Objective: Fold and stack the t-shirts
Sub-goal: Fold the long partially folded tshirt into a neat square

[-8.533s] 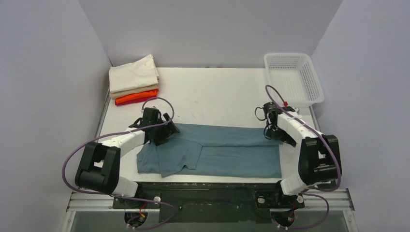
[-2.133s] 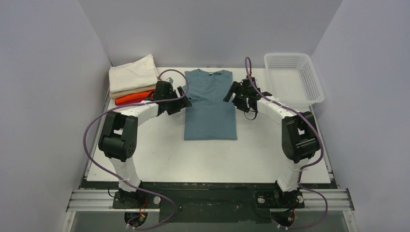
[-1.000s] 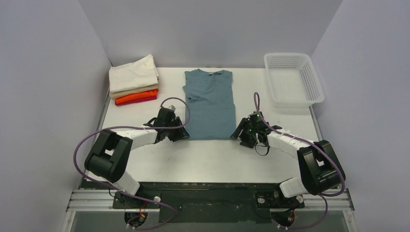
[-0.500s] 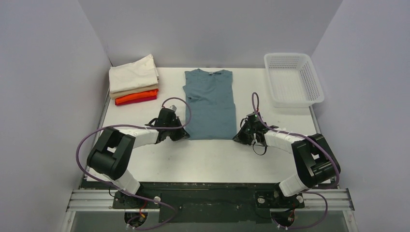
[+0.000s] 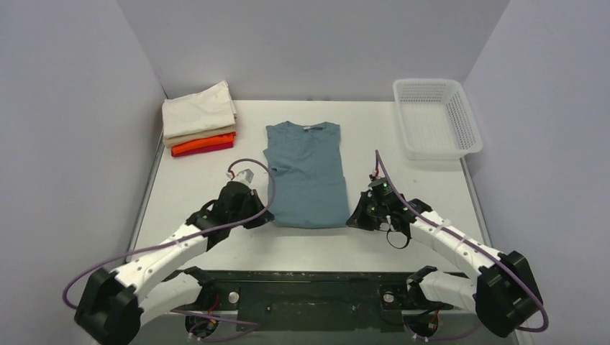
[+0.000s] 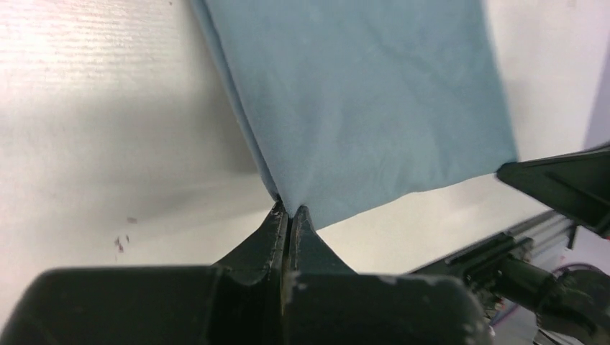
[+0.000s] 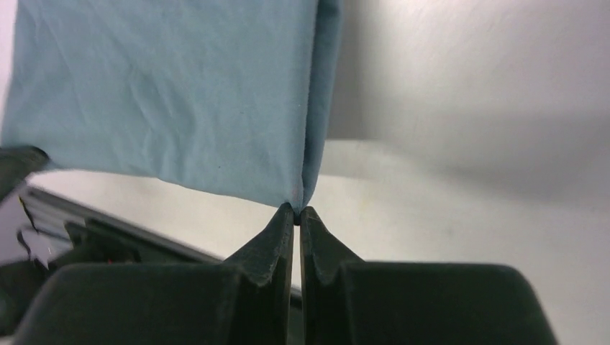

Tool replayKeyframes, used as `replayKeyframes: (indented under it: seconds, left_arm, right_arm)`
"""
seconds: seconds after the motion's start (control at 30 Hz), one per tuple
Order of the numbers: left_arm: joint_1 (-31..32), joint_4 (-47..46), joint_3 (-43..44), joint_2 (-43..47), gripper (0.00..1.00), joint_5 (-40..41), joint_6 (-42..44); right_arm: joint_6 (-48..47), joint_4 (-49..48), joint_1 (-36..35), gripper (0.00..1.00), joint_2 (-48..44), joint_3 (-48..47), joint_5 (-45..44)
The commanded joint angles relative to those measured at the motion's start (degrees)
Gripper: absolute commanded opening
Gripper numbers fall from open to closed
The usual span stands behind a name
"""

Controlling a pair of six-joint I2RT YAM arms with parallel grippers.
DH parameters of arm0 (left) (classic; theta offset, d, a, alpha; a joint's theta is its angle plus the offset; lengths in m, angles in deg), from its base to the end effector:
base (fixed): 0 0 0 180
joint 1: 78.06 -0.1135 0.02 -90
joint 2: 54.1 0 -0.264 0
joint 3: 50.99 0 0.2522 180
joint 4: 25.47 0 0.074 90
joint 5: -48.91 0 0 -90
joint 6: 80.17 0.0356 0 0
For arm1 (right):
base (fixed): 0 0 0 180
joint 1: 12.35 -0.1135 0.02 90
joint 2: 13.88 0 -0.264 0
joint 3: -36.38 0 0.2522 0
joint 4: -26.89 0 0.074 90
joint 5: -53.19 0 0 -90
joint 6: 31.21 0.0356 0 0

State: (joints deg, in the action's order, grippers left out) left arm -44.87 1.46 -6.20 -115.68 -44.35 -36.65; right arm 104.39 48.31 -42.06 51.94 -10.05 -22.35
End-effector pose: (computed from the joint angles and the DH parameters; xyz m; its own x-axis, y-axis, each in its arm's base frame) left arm 0.1788 -0.1194 0.1971 -0.8195 -0.3290 -0.4692 -0.0194 0.8342 -0.5511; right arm 0.1970 0.1226 0.1997 -0.8573 0.3073 -0.4130 -0.0451 0.7543 0.6550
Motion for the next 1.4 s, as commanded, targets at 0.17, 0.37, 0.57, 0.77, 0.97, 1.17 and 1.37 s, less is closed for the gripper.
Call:
replayKeyframes:
  seconds: [0.17,0.37,0.57,0.77,0.97,1.17,1.37]
  left_arm:
    - [3.32,27.37,0.01,33.96,0.0,7.5,-5.67]
    - [3.42,28.89,0.15,43.3,0.0,4.12,-7.91]
    - [3.44,29.03,1.44,45.79,0.0,9.84,-10.0]
    - [3.43,20.24,2.58,39.69,0.0,17.14,-9.17]
    - [3.06,13.93,7.84,27.87,0.0,25.35,-6.2]
    - [-1.54,7.81,12.33,16.81,0.0,24.34,-2.2]
    - [-13.04,-1.49,13.57,7.74,0.0,12.14,-1.06]
  right_arm:
    - [-3.16,27.86,-6.01,0.0,-16.23,-5.89,8.04]
    - [-1.16,27.3,-11.08,0.0,-18.99,-6.31,16.23]
    - [-2.4,22.89,-10.82,0.0,-16.82,-11.25,13.82]
    - [-3.82,19.22,-7.3,0.0,-9.49,-17.92,6.64]
    - [-5.05,15.62,-1.02,0.0,-3.31,-21.84,6.56]
    - [-6.51,14.13,3.21,0.0,1.5,-26.23,7.17]
    - [-7.48,12.97,6.97,0.0,8.98,-30.95,10.19]
